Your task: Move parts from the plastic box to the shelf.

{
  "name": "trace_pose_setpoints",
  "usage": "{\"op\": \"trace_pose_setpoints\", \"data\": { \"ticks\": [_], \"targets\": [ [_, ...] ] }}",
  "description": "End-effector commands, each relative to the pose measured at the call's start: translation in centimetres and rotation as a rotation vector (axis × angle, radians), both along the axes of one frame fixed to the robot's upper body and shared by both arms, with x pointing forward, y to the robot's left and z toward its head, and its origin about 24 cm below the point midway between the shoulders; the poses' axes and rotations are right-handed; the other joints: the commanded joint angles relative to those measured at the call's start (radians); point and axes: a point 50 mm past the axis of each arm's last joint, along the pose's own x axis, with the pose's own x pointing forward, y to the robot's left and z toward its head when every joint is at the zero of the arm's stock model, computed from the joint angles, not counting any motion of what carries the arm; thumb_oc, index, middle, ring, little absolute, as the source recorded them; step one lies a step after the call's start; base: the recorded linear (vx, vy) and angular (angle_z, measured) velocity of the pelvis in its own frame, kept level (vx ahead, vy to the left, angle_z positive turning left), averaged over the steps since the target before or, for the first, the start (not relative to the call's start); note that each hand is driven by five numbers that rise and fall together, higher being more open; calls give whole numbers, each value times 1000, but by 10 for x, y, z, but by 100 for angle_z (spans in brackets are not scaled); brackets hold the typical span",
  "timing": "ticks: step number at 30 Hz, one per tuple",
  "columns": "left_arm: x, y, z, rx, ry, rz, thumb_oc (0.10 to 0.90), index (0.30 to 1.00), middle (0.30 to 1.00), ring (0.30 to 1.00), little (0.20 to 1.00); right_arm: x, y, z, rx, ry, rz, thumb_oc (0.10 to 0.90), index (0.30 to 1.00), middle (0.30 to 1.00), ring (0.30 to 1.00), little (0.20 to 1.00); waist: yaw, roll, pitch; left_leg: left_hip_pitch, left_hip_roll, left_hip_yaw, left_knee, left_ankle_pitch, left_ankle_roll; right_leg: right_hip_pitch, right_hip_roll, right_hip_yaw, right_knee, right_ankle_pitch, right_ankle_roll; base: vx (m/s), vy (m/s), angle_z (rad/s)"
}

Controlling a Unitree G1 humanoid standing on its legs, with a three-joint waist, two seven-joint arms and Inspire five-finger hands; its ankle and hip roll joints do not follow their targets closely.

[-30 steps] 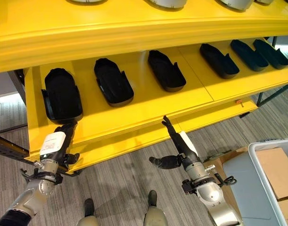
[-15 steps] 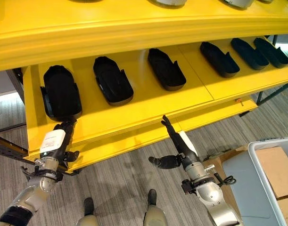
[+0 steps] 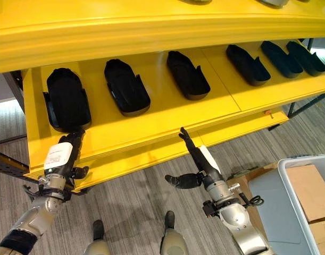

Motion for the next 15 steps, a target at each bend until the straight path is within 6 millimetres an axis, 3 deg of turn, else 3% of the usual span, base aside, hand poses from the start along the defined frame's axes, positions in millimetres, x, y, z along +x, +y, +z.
{"op": "trace_pose_setpoints", "data": {
  "ticks": [1, 15],
  "targets": [
    [17, 11, 22, -3, -96, 38, 900, 1000, 1000, 1000, 1000, 7, 6, 52, 60, -276, 56, 900, 1000, 1000, 1000, 1000, -21, -25, -22, -15, 22, -12, 103, -68, 18, -82, -32, 29, 206, -102, -1, 0, 0, 0],
    [17, 7, 23, -15, -101, 22, 900, 1000, 1000, 1000, 1000, 6, 6, 51, 50, -271, 60, 900, 1000, 1000, 1000, 1000, -19, -27, -11, -32, 21, -18, 121, -74, 19, -92, -33, 34, 214, -101, -4, 0, 0, 0]
  ]
}}
